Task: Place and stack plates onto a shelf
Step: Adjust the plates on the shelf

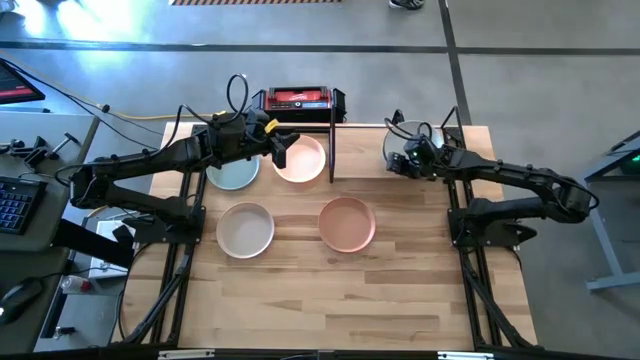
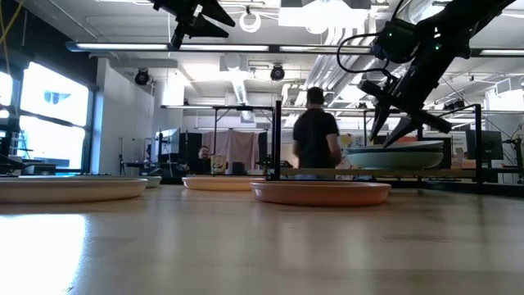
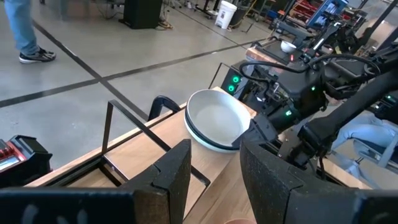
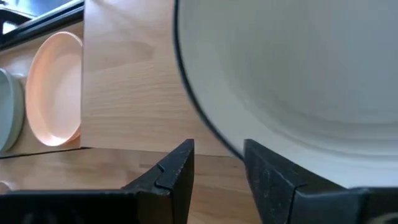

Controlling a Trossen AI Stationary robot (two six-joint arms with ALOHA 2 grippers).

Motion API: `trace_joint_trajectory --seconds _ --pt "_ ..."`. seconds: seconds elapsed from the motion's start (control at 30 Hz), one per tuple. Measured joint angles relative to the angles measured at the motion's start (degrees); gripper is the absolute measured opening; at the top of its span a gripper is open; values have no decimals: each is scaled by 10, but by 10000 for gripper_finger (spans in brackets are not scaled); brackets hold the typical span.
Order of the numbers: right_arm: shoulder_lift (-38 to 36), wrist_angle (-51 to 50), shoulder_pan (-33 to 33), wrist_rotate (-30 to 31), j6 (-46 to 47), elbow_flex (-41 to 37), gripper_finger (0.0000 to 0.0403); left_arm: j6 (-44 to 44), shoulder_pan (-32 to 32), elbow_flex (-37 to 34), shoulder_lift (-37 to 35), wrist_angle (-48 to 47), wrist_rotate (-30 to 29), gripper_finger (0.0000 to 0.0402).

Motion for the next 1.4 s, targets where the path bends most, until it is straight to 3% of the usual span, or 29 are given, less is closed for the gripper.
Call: trace_joint_trajectory --seconds 0.3,0.53,0.97,1.4 --pt "-29 -52 -24 1 -16 0 133 0 0 0 0 0 0 127" --pt "-51 39 -2 -12 -29 0 133 0 0 0 0 0 0 127" --pt "-10 48 46 -14 -8 0 133 -1 0 0 0 0 0 127" --pt "15 39 42 9 -4 0 133 -1 0 0 0 1 0 127"
